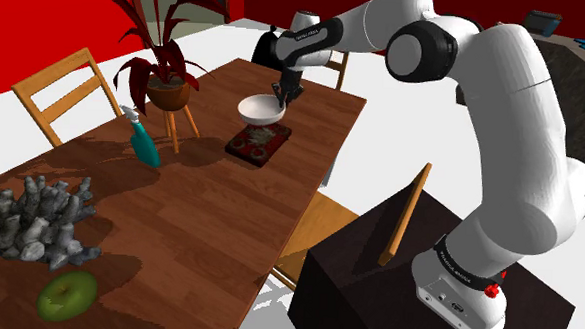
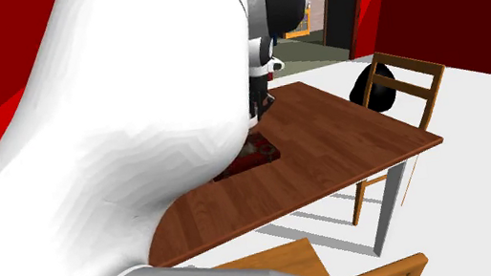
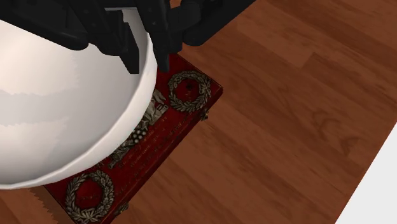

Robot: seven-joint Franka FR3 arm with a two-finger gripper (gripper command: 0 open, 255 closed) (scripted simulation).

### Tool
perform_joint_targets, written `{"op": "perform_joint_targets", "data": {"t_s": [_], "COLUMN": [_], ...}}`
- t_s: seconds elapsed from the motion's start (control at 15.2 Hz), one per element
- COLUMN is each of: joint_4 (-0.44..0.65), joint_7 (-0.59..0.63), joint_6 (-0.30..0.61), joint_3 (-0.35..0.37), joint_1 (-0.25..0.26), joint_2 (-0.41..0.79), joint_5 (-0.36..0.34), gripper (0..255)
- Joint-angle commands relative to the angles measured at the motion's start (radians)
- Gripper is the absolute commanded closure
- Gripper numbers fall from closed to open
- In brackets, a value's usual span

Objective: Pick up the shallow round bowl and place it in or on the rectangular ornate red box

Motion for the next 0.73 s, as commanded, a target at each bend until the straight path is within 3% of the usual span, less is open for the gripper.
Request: {"op": "perform_joint_targets", "data": {"t_s": [0.0, 0.66], "joint_4": [0.012, 0.022], "joint_7": [-0.002, -0.011], "joint_6": [0.009, 0.084], "joint_3": [0.001, 0.005], "joint_1": [-0.001, -0.003], "joint_2": [0.021, 0.105], "joint_5": [0.001, 0.006], "gripper": [255, 255]}}
